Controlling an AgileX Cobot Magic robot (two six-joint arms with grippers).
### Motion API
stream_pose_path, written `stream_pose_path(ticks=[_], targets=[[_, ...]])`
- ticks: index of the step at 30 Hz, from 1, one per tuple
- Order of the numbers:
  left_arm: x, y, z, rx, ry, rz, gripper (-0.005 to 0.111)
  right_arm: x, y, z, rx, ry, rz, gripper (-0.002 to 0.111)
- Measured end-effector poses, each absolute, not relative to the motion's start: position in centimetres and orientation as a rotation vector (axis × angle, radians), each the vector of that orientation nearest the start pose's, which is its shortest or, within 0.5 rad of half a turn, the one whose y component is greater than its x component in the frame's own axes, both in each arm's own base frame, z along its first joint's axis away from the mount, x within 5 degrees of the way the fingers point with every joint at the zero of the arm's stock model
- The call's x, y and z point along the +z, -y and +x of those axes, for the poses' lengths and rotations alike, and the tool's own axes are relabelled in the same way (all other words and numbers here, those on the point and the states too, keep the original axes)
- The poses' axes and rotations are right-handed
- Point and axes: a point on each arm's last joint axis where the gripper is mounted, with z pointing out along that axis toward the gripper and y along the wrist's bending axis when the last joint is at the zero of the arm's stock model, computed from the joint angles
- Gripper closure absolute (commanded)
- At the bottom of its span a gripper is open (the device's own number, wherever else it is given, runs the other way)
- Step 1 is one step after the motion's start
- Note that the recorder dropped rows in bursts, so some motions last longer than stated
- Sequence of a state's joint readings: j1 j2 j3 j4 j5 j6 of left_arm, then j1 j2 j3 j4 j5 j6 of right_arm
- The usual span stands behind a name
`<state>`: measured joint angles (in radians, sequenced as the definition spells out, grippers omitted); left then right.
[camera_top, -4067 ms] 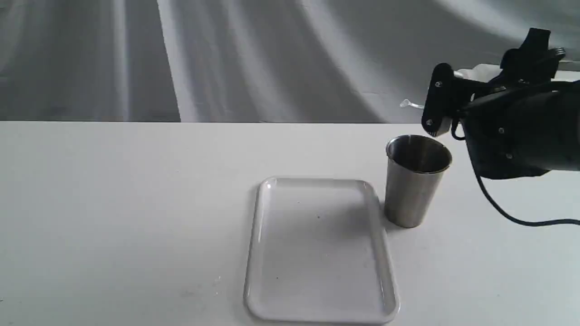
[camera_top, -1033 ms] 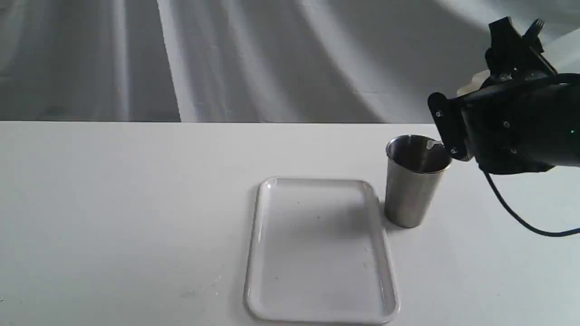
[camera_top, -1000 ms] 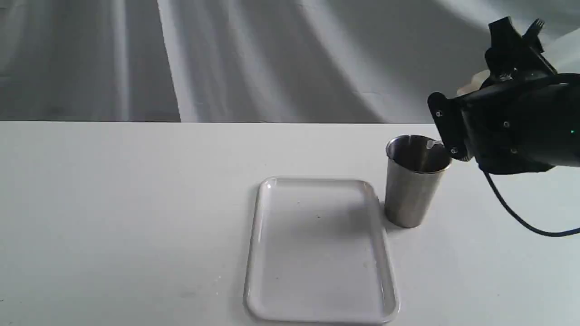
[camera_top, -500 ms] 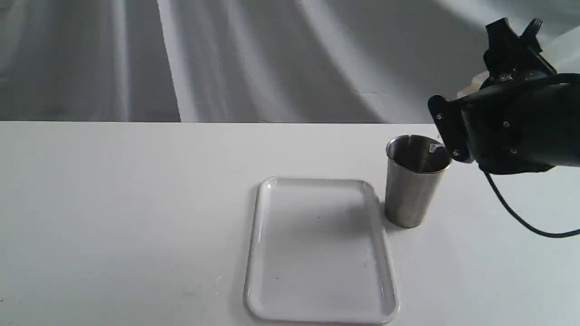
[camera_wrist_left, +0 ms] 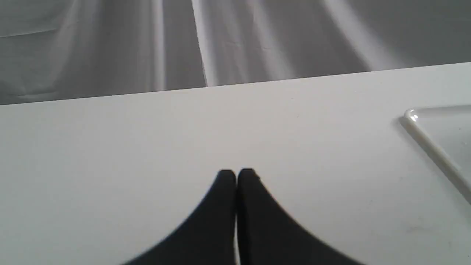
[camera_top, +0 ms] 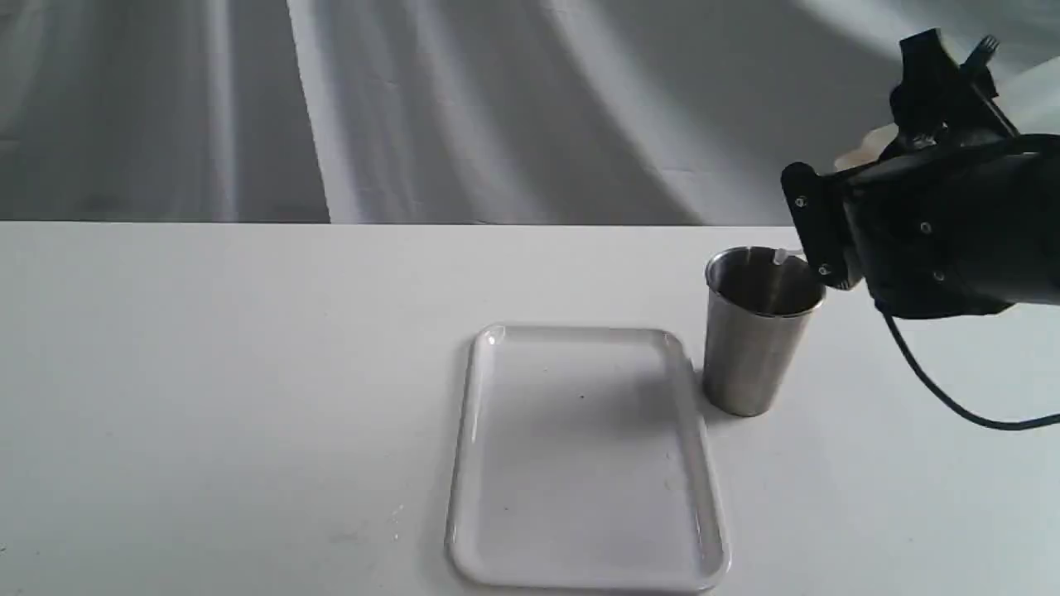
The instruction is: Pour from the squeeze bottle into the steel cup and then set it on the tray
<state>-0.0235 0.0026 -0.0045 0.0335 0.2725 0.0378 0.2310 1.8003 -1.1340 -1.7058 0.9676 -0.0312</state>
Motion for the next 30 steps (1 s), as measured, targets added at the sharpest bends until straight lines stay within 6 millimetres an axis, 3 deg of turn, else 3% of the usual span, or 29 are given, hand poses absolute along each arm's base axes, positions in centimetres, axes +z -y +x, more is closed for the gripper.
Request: stream_pose_path(ticks=[5, 8, 15, 20, 24, 30], targets=[[19.0, 0.0, 5.5, 0.042, -1.753, 0.075, 0.107, 25.2, -1.3, 37.9, -1.796, -1.853, -1.329, 0.100], [19.0, 0.0, 5.5, 0.042, -1.753, 0.075, 0.107, 25.7, -1.3, 37.8, -1.699, -1.890, -1.136, 0.100], [19.0, 0.0, 5.5, 0.042, -1.753, 0.075, 0.107, 29.6, -1.0, 36.2, -1.419, -1.893, -0.547, 0.100], [19.0, 0.0, 5.5, 0.042, -1.753, 0.075, 0.107, 31.9, -0.7, 35.0, -1.241, -1.841, -0.244, 0.100], [19.0, 0.0, 5.5, 0.042, -1.753, 0.075, 0.107, 32.9, -0.5, 34.4, -1.152, -1.808, -0.115, 0.100], [19.0, 0.0, 5.5, 0.042, -1.753, 0.075, 0.107, 33.4, -0.5, 34.1, -1.122, -1.792, -0.072, 0.100]])
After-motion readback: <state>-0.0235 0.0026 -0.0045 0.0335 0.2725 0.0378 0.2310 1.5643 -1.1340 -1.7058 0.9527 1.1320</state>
